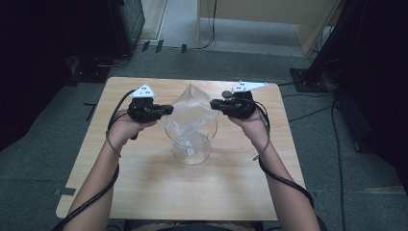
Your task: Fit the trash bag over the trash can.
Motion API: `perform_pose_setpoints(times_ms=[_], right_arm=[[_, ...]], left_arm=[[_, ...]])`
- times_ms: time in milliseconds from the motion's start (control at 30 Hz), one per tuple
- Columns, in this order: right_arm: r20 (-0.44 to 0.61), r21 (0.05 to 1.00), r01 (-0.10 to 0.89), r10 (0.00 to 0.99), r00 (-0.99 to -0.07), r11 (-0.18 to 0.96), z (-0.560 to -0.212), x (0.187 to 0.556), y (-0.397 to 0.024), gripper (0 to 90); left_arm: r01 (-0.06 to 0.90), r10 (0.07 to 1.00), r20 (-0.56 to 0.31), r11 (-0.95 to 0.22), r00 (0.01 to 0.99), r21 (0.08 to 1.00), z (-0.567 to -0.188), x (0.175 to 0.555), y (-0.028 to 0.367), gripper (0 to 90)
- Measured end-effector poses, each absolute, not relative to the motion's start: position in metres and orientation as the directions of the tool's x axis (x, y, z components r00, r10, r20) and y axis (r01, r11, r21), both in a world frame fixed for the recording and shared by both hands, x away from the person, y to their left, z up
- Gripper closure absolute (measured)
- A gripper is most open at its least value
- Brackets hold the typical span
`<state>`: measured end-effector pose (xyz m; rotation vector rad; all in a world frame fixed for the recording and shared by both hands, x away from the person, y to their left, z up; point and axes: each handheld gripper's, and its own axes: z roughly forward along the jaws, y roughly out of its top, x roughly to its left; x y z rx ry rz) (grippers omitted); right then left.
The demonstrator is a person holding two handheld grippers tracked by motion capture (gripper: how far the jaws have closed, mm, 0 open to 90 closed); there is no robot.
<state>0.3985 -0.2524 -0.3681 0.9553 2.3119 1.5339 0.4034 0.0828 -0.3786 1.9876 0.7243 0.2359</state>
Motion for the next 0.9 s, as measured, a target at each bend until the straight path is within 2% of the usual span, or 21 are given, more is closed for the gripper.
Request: perform_pose_setpoints(times_ms=[167,433,900], right_arm=[[0.187,0.878,0.418,0.635,-0.749,0.234,-0.373,0.401,-0.26,83.7],[0.207,0.87,0.445,0.661,-0.721,0.213,-0.38,0.406,-0.268,85.5],[0.204,0.848,0.474,0.679,-0.705,0.237,-0.397,0.409,-0.26,86.6]], left_arm=[[0.416,0.587,-0.172,-0.309,0.791,0.856,-0.383,0.407,0.089,89.7],[0.402,0.622,-0.155,-0.278,0.768,0.873,-0.382,0.408,0.092,89.6],[0.452,0.658,-0.193,-0.249,0.728,0.857,-0.397,0.413,0.095,87.4]])
